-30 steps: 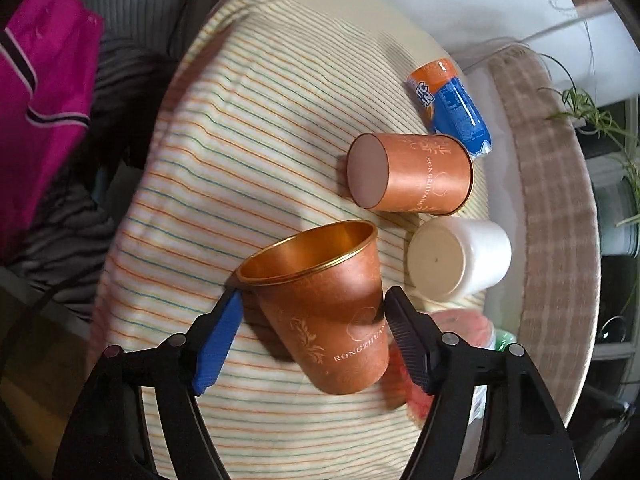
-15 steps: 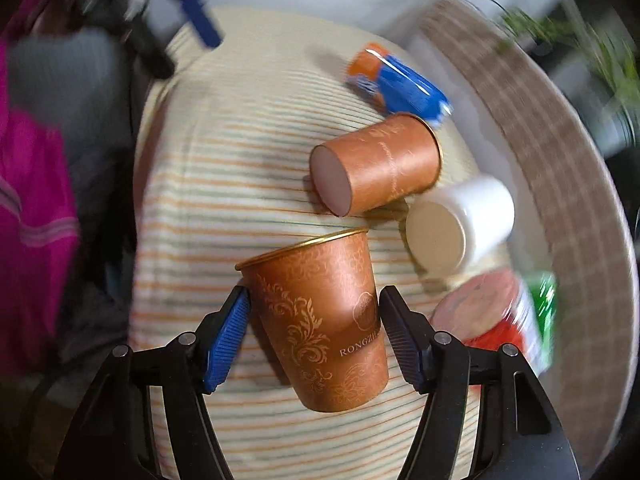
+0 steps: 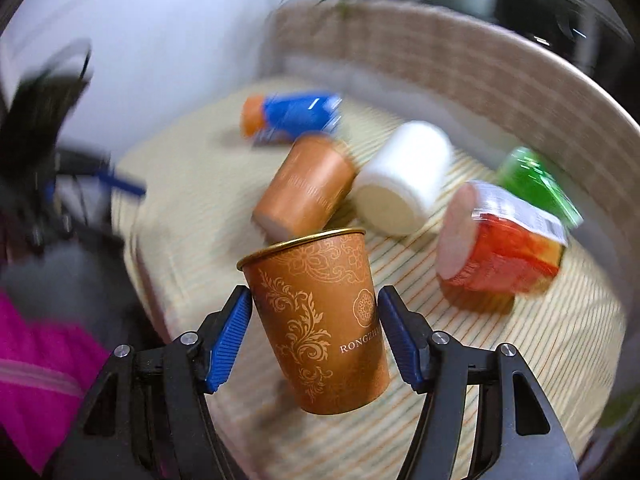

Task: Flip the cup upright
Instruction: 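Rotate the held cup with the right gripper so its rim faces up, then lower the upright cup onto the bedspread and open the right gripper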

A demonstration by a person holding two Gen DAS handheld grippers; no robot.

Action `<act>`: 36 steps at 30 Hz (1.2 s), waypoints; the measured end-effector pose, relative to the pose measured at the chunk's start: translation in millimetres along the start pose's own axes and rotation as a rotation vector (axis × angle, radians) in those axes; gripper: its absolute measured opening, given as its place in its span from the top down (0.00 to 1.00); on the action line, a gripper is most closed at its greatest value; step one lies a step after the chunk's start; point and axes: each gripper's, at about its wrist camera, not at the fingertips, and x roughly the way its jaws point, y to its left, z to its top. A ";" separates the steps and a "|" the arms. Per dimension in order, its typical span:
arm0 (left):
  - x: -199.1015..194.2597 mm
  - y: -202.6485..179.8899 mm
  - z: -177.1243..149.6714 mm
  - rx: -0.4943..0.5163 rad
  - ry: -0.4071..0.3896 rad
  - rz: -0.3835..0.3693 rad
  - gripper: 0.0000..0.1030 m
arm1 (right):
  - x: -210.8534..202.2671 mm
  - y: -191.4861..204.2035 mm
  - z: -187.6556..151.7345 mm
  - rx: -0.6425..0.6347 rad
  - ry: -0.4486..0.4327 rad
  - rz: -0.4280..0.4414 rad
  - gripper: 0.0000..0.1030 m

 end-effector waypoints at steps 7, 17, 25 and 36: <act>-10.8 -12.3 4.3 0.054 -0.074 0.034 0.25 | -13.3 4.0 -12.8 0.149 -0.185 -0.071 0.37; -13.7 -13.5 3.9 0.063 -0.092 0.025 0.25 | -17.8 -12.4 -18.0 0.363 -0.362 -0.124 0.37; -21.3 -8.4 0.9 0.062 -0.105 0.022 0.25 | 3.9 -11.7 -28.3 0.418 -0.407 -0.203 0.37; -29.6 -12.2 -3.3 0.086 -0.125 0.006 0.25 | -5.9 -1.6 -53.3 0.455 -0.377 -0.289 0.38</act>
